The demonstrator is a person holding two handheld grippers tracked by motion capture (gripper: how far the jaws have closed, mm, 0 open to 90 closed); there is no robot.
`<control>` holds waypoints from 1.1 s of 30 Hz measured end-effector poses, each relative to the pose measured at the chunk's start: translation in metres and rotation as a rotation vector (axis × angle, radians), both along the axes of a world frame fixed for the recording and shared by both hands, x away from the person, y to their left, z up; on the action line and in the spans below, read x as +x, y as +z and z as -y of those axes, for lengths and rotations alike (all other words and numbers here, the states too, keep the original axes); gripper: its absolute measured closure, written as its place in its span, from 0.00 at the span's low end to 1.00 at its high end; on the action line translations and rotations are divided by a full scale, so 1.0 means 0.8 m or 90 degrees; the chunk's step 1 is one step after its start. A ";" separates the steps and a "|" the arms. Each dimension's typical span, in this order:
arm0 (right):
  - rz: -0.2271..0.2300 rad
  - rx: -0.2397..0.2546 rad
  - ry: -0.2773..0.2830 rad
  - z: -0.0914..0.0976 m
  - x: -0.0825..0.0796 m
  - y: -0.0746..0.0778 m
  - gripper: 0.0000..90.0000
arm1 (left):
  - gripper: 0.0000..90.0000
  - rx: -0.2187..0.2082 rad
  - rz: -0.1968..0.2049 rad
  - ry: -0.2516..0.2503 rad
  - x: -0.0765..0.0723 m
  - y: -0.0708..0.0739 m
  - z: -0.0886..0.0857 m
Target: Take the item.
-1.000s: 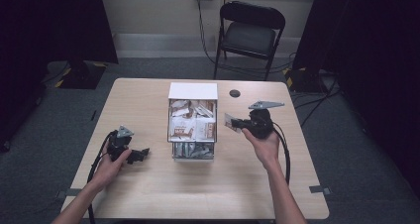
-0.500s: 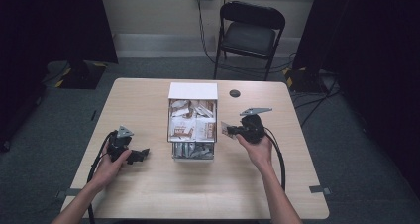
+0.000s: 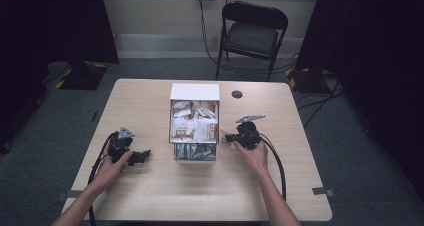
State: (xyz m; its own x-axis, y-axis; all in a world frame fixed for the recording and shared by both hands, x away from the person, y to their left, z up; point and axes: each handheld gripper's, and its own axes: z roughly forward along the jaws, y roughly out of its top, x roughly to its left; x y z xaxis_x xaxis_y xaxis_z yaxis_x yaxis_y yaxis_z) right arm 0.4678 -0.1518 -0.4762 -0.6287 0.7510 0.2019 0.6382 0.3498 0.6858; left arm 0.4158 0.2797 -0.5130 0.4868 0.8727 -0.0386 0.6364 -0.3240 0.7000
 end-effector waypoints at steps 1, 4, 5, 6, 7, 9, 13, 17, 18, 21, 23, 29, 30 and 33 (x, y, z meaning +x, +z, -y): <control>-0.003 0.003 -0.001 0.000 0.001 -0.001 0.99 | 0.00 0.000 0.000 0.000 0.000 0.000 0.000; -0.005 -0.008 -0.010 0.003 0.002 -0.006 0.97 | 0.00 0.000 0.000 0.000 0.000 0.000 0.000; -0.006 -0.014 -0.018 0.004 0.003 -0.008 0.96 | 0.00 0.000 0.000 0.000 0.000 0.000 0.000; -0.011 -0.015 -0.020 0.004 0.003 -0.010 0.95 | 0.00 0.000 0.000 0.000 0.000 0.000 0.000; -0.011 -0.018 -0.019 0.005 0.004 -0.012 0.93 | 0.00 0.000 0.000 0.000 0.000 0.000 0.000; -0.009 -0.024 -0.030 0.005 0.005 -0.014 0.88 | 0.00 0.000 0.000 0.000 0.000 0.000 0.000; 0.006 -0.032 -0.053 0.006 0.006 -0.014 0.74 | 0.00 0.000 0.000 0.000 0.000 0.000 0.000; 0.014 -0.032 -0.077 0.007 0.005 -0.011 0.61 | 0.00 0.000 0.000 0.000 0.000 0.000 0.000; 0.021 -0.029 -0.074 0.008 0.005 -0.010 0.59 | 0.00 0.000 0.000 0.000 0.000 0.000 0.000; 0.028 -0.022 -0.078 0.009 0.004 -0.006 0.56 | 0.00 0.000 0.000 0.000 0.000 0.000 0.000; 0.034 -0.016 -0.083 0.010 0.002 -0.003 0.51 | 0.00 0.000 0.000 0.000 0.000 0.000 0.000; 0.026 0.015 -0.090 0.018 -0.007 0.016 0.38 | 0.00 0.000 0.000 0.000 0.000 0.000 0.000; 0.028 0.018 -0.092 0.019 -0.009 0.019 0.36 | 0.00 0.000 0.000 0.000 0.000 0.000 0.000; 0.035 0.021 -0.093 0.024 -0.018 0.035 0.32 | 0.00 0.000 0.000 0.001 0.000 0.000 0.000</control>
State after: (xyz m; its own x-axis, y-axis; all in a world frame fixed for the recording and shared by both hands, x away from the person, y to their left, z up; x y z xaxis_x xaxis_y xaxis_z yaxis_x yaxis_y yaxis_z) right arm 0.4530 -0.1711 -0.4484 -0.5242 0.8287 0.1961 0.6420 0.2333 0.7304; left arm 0.4156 0.2797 -0.5130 0.4860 0.8731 -0.0386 0.6365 -0.3234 0.7002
